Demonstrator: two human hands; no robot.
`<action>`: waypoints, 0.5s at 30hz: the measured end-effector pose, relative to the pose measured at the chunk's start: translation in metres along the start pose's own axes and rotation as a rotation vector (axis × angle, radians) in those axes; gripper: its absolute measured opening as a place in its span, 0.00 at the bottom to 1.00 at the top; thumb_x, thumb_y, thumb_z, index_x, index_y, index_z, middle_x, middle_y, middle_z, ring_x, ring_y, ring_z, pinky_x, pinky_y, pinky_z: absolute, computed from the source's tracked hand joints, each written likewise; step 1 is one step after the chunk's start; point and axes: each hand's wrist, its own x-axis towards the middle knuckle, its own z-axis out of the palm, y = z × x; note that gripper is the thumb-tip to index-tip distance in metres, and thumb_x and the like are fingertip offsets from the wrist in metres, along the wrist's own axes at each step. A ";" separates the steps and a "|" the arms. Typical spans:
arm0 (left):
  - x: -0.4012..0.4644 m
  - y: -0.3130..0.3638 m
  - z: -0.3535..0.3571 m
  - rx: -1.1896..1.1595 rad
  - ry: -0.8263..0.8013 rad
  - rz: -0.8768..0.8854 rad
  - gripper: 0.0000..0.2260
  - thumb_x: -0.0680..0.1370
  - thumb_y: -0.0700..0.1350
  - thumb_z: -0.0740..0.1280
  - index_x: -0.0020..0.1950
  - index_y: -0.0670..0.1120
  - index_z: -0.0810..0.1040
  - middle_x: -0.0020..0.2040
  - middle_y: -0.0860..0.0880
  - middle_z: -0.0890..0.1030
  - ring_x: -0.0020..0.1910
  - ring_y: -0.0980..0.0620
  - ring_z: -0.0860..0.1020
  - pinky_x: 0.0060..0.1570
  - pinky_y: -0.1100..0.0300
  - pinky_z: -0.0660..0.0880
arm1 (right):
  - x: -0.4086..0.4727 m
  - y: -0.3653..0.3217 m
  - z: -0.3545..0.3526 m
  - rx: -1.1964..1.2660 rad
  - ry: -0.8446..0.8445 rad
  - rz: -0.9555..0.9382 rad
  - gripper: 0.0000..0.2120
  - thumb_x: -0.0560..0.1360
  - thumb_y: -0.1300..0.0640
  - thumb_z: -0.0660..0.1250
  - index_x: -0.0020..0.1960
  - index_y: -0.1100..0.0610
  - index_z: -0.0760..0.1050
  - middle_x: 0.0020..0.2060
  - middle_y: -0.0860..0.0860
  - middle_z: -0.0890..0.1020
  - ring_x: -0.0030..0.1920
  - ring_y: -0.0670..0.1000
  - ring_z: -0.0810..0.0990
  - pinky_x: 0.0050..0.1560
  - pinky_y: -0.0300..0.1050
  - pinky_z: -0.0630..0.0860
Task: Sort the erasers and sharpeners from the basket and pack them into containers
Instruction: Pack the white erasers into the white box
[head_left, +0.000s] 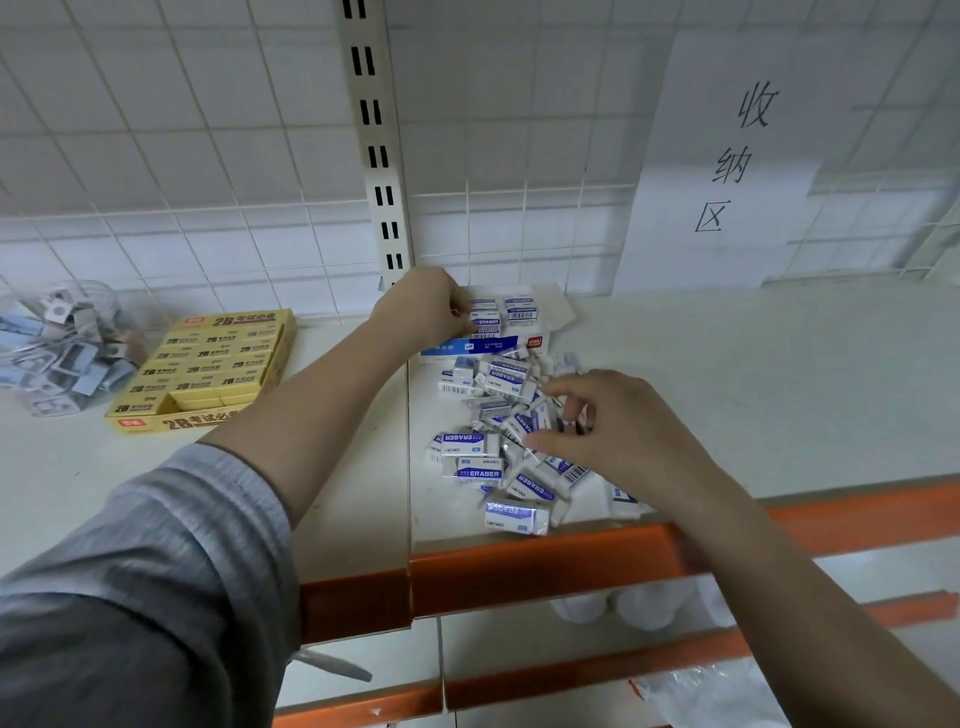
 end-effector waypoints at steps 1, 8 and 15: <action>0.000 0.001 -0.001 0.042 -0.002 0.000 0.09 0.73 0.48 0.71 0.51 0.46 0.83 0.48 0.48 0.83 0.46 0.50 0.79 0.43 0.59 0.73 | 0.000 -0.001 0.000 -0.003 -0.001 -0.002 0.25 0.68 0.43 0.73 0.63 0.48 0.75 0.42 0.44 0.76 0.39 0.40 0.71 0.43 0.39 0.67; -0.009 0.000 -0.007 -0.028 0.020 -0.016 0.08 0.74 0.49 0.70 0.50 0.48 0.83 0.48 0.49 0.82 0.46 0.51 0.79 0.46 0.56 0.77 | -0.004 -0.005 0.000 0.048 0.046 0.028 0.19 0.69 0.48 0.74 0.59 0.48 0.78 0.37 0.39 0.75 0.36 0.37 0.73 0.38 0.28 0.67; -0.041 0.001 -0.021 -0.208 0.171 -0.017 0.08 0.77 0.45 0.67 0.52 0.46 0.83 0.50 0.50 0.82 0.47 0.54 0.77 0.46 0.62 0.72 | -0.002 -0.004 -0.007 0.251 0.108 0.120 0.09 0.72 0.55 0.70 0.52 0.51 0.82 0.33 0.41 0.81 0.27 0.37 0.76 0.30 0.23 0.68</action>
